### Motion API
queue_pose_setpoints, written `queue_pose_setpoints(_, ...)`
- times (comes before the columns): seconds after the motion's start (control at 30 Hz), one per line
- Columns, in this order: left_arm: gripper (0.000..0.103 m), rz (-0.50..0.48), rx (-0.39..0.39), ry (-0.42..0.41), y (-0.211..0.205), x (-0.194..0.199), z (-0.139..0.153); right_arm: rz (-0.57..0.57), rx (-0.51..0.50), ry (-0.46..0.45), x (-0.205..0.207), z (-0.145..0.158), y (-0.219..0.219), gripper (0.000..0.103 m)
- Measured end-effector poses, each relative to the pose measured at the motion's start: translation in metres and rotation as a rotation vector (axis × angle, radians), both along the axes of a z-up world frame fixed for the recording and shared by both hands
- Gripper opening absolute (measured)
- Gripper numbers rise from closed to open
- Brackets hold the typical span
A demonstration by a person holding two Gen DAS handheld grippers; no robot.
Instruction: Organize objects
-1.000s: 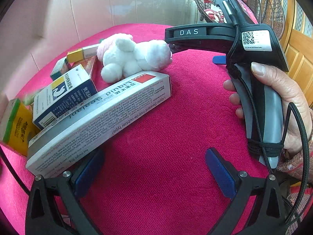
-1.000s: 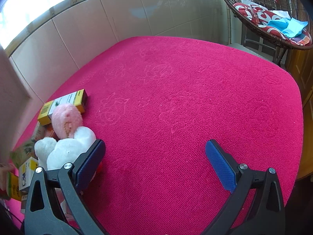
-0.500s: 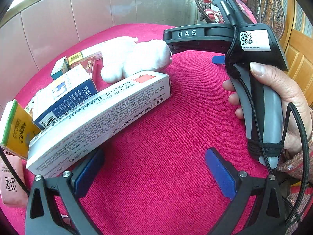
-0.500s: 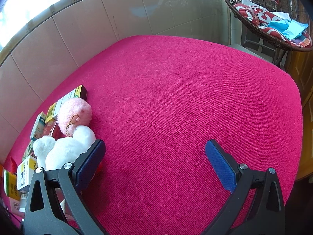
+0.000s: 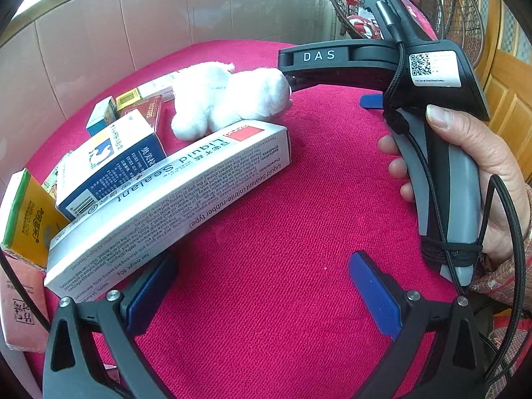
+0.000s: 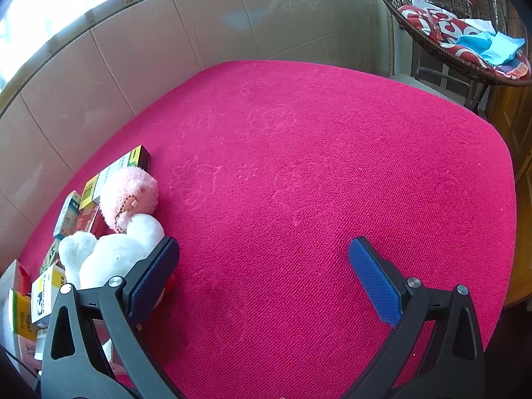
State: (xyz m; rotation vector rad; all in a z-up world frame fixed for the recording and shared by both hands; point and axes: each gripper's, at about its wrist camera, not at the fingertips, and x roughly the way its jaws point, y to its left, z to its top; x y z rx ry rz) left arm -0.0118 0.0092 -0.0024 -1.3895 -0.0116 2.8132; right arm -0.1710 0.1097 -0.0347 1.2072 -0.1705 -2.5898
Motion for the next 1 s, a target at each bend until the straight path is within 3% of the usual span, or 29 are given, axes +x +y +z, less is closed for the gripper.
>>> queue_pose_setpoints(1.0, 0.103, 0.0, 0.0, 0.0, 0.0022, -0.0005, 0.0, 0.002, -0.051, -0.045, -0.0004, -0.0001, 0.0024, 0.103)
